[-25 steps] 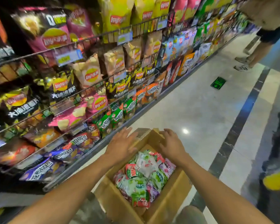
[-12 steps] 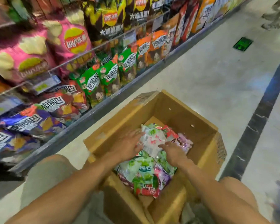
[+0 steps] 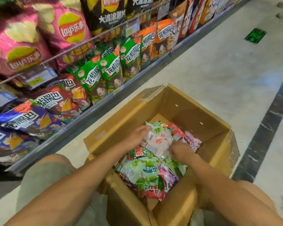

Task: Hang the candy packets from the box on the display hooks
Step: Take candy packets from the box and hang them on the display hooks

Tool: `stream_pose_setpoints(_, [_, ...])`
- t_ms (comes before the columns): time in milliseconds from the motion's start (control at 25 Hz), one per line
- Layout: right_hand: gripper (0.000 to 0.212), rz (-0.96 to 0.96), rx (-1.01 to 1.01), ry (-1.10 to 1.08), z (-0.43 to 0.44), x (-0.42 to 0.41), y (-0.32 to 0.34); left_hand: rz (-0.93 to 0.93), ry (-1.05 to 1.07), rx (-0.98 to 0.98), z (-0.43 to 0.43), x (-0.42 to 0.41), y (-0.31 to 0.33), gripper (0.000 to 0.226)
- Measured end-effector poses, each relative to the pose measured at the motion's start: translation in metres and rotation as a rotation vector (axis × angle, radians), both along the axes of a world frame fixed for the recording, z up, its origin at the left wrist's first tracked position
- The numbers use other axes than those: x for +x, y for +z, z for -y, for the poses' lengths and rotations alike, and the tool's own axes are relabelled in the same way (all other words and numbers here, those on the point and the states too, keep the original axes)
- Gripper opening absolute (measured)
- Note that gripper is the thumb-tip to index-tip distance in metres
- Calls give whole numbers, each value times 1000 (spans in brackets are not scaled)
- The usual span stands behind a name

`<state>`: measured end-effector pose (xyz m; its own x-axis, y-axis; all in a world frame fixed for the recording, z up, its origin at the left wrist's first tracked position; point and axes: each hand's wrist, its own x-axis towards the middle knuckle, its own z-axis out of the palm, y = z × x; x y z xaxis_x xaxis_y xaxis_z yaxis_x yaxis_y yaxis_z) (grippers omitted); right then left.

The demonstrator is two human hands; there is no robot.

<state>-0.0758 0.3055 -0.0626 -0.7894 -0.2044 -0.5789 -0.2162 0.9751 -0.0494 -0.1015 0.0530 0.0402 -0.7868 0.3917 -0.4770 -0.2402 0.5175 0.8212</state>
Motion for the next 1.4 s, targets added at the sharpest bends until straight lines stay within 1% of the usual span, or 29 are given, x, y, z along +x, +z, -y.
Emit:
stream_pose_setpoints(120, [16, 98, -121, -5, -17, -14, 24, 88, 108, 125, -5, -6, -2, 55])
stream_pose_setpoints(160, [13, 93, -190, -25, -22, -17, 33, 119, 137, 154, -8, -8, -4, 57])
stream_pose_setpoints(280, [16, -31, -419, -115, -27, -23, 68, 174, 171, 209, -15, -11, -5, 62])
stream_pose_setpoints(360, [12, -97, -565, -179, -22, -29, 94, 192, 194, 236, -15, -12, -5, 69])
stream_pose_setpoints(480, [10, -65, -919, -406, -11, -40, 128, 238, 230, 309, -14, -9, -1, 84])
stream_pose_setpoints(560, [11, -7, -1115, -598, 0, -46, 142, 316, 260, 463, -15, -7, 9, 86])
stream_pose_setpoints(600, [12, 5, -1165, -675, 5, -49, 146, 338, 260, 522, -16, -6, 14, 81])
stream_pose_setpoints(640, [12, 12, -1190, -730, 10, -51, 150, 339, 248, 542, -17, -5, 18, 74])
stream_pose_setpoints(720, [13, 26, -1197, -797, 16, -55, 146, 291, 216, 432, -18, -5, 22, 53])
stream_pose_setpoints(800, [16, 37, -1225, -852, 20, -57, 137, 235, 242, 289, -17, -7, 19, 30])
stream_pose_setpoints(840, [18, 45, -1260, -893, 22, -59, 131, 201, 263, 247, -14, -9, 15, 21])
stream_pose_setpoints(880, [21, 48, -1291, -947, 24, -60, 124, 170, 291, 218, -11, -13, 12, 18])
stream_pose_setpoints(960, [26, 47, -1265, -1056, 28, -59, 101, 104, 363, 234, 0, -23, 12, 18])
stream_pose_setpoints(1000, [24, 52, -1188, -1072, 30, -56, 85, 70, 411, 245, 5, -28, 16, 20])
stream_pose_setpoints(1040, [20, 54, -1062, -1024, 32, -53, 64, 35, 462, 248, 11, -34, 18, 24])
stream_pose_setpoints(1080, [19, 52, -897, -904, 32, -50, 41, 7, 510, 256, 17, -40, 18, 28])
stream_pose_setpoints(1120, [23, 72, -732, -746, 33, -47, 20, -12, 547, 274, 21, -45, 19, 31])
stream_pose_setpoints(1200, [41, 121, -459, -476, 38, -43, -14, -38, 597, 306, 27, -51, 17, 29])
stream_pose_setpoints(1240, [44, 129, -405, -424, 41, -40, -27, -39, 611, 320, 28, -54, 15, 26])
stream_pose_setpoints(1280, [40, 126, -393, -409, 43, -38, -36, -36, 617, 333, 29, -55, 14, 22])
stream_pose_setpoints(1360, [32, 89, -380, -421, 45, -33, -52, -34, 614, 355, 31, -59, 11, 18])
stream_pose_setpoints(1400, [33, 71, -356, -445, 44, -30, -60, -35, 613, 358, 32, -61, 9, 19])
